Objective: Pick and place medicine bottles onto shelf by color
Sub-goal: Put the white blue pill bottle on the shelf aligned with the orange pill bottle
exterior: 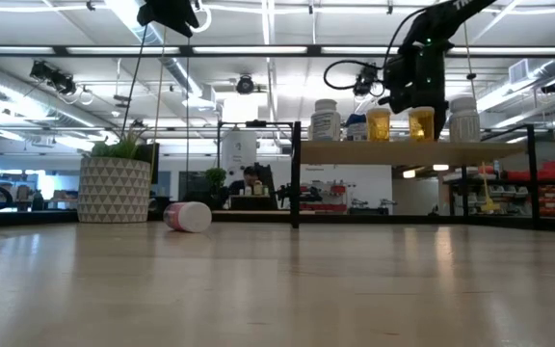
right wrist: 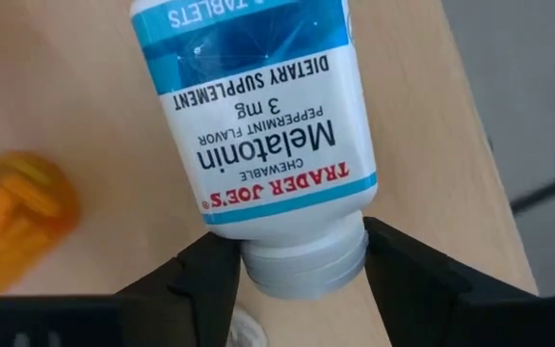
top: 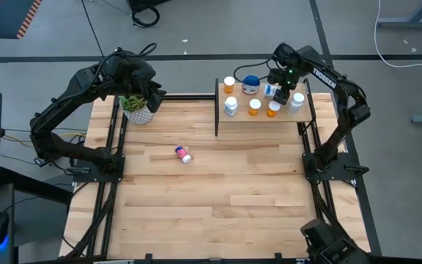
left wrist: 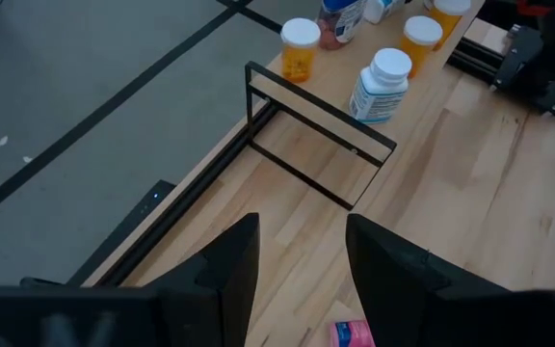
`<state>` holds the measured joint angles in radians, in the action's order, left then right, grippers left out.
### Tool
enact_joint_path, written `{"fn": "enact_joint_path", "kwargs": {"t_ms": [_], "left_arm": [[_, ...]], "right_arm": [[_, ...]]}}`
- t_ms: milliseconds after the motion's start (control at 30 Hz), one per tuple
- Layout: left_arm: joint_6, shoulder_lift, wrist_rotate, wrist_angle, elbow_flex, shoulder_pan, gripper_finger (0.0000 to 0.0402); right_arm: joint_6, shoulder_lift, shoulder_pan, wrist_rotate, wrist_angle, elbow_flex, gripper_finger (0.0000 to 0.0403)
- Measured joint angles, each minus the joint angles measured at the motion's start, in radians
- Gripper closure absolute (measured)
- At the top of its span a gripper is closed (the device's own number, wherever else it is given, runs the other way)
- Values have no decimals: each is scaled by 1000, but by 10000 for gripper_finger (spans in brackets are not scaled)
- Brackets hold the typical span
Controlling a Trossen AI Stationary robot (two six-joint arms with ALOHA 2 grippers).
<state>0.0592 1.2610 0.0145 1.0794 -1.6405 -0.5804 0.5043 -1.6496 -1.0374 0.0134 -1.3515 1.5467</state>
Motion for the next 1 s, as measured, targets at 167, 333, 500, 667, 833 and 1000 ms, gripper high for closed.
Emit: {"fn": "enact_joint_path", "kwargs": {"t_ms": [167, 333, 500, 667, 833, 1000], "left_arm": [[-3, 0, 0, -3, 0, 0, 237], [-7, 0, 0, -22, 0, 0, 237], [-26, 0, 0, -49, 0, 0, 237], [-27, 0, 0, -198, 0, 0, 237], [-16, 9, 0, -481, 0, 0, 237], [81, 48, -96, -746, 0, 2, 237]], "right_arm": [[-95, 44, 2, 99, -26, 11, 193], [-176, 75, 6, 185, -74, 91, 193], [-198, 75, 6, 207, -133, 192, 193], [-195, 74, 32, 191, -156, 319, 193], [-267, 74, 120, 143, -176, 496, 193], [-413, 75, 281, 108, -186, 602, 193]]}}
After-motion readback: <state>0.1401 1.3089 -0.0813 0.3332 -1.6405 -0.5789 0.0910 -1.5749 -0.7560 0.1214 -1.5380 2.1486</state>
